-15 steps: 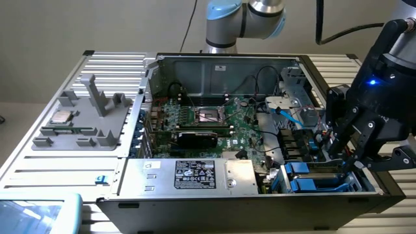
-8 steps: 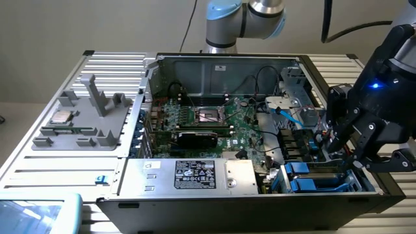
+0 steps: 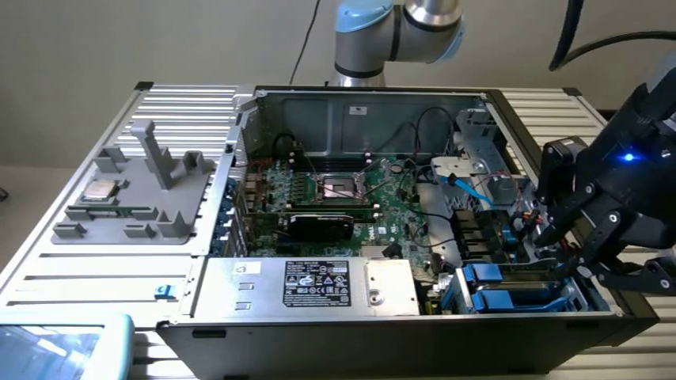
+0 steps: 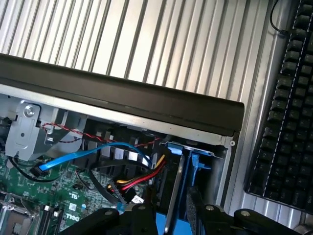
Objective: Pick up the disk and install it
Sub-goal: 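Insert the first disk wire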
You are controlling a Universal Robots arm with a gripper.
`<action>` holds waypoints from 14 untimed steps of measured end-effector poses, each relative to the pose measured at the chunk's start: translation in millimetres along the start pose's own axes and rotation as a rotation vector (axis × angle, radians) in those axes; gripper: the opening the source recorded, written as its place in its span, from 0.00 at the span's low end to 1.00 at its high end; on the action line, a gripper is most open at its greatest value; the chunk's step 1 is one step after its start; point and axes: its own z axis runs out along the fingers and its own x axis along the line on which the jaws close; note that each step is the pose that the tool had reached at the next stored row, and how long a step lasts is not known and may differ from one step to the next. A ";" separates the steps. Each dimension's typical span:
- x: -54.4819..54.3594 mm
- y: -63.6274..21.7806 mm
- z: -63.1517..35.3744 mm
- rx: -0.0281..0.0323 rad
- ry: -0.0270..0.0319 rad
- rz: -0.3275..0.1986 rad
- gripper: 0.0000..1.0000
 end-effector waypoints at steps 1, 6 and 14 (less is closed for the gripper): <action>-3.7 -0.1 -0.4 0.0001 0.0008 0.000 0.38; -16.9 1.6 -1.5 0.0006 0.0043 -0.001 0.38; -19.4 1.3 0.2 -0.0235 0.0231 -0.037 0.38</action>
